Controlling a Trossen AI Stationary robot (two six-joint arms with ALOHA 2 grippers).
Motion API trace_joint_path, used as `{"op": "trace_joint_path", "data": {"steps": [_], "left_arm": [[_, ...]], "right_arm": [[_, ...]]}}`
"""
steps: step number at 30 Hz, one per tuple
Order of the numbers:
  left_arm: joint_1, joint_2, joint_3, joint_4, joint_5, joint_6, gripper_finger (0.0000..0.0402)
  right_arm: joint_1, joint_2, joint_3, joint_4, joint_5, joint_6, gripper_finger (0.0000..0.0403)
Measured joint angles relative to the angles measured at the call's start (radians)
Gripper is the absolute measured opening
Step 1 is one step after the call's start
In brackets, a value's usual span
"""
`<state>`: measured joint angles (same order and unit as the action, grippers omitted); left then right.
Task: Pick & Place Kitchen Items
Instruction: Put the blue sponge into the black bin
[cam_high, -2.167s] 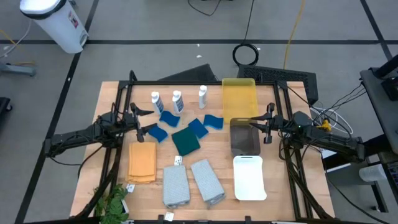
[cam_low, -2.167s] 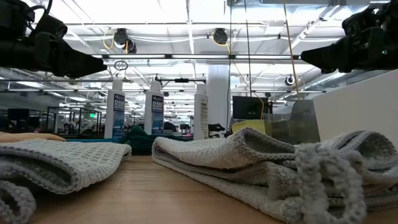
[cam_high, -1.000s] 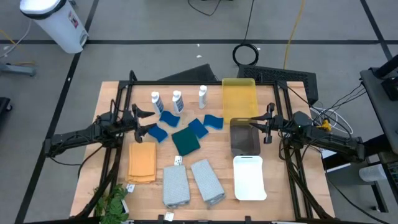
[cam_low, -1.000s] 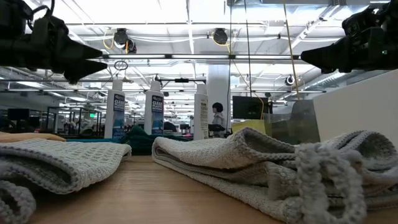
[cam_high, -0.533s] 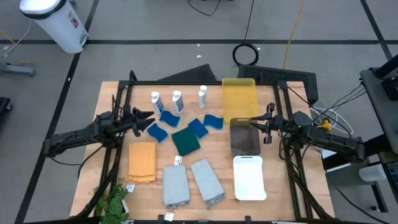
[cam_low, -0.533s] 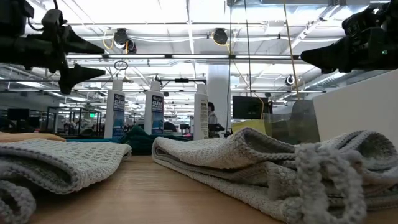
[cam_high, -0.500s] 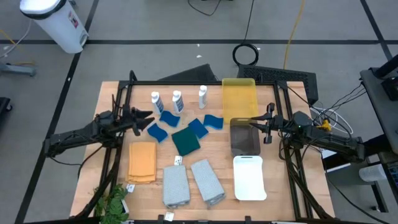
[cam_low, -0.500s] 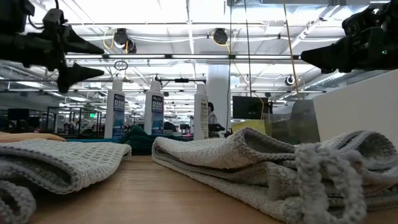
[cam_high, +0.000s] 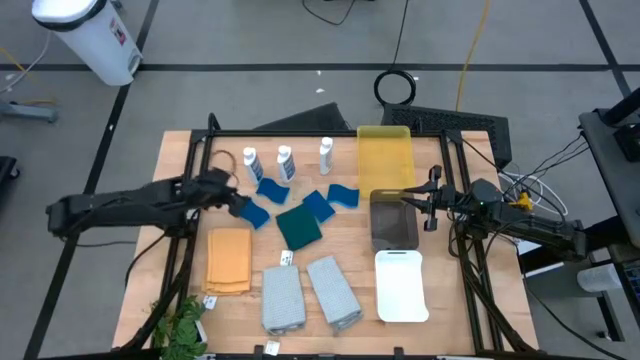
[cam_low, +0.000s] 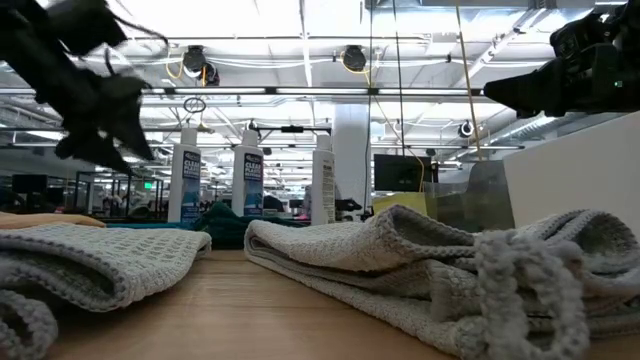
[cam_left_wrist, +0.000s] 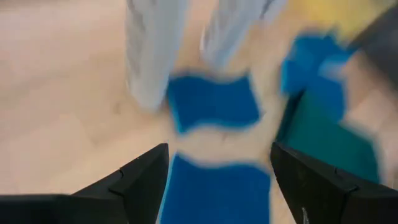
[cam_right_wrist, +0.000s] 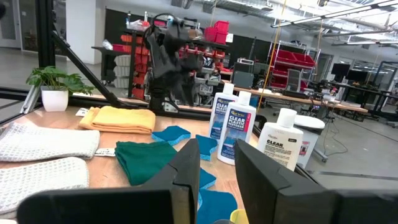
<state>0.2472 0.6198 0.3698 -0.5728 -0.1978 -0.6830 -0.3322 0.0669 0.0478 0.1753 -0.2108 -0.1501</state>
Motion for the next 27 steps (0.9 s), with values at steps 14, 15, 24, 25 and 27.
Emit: {"op": "trace_joint_path", "data": {"steps": [14, 15, 24, 25, 27], "left_arm": [[0.001, 0.408, -0.002, 0.061, 0.059, -0.056, 0.0285], [0.001, 0.42, -0.002, 0.071, 0.06, -0.054, 0.0285], [0.0, 0.493, 0.001, 0.113, 0.082, -0.045, 0.0191], [0.0, 0.493, 0.001, 0.113, 0.082, -0.044, 0.017], [0.0, 0.493, 0.001, 0.117, 0.085, -0.029, 0.0125]], "right_arm": [[0.0, 0.0, 0.0, 0.0, 0.0, 0.0, 0.0075], [0.0, 0.0, 0.0, 0.0, 0.0, 0.0, 0.0075], [0.0, 0.0, 0.0, 0.0, 0.0, 0.0, 0.0075], [0.0, 0.0, 0.0, 0.0, 0.0, 0.0, 0.0075], [0.0, 0.0, 0.0, 0.0, 0.0, 0.0, 0.0075]]}}
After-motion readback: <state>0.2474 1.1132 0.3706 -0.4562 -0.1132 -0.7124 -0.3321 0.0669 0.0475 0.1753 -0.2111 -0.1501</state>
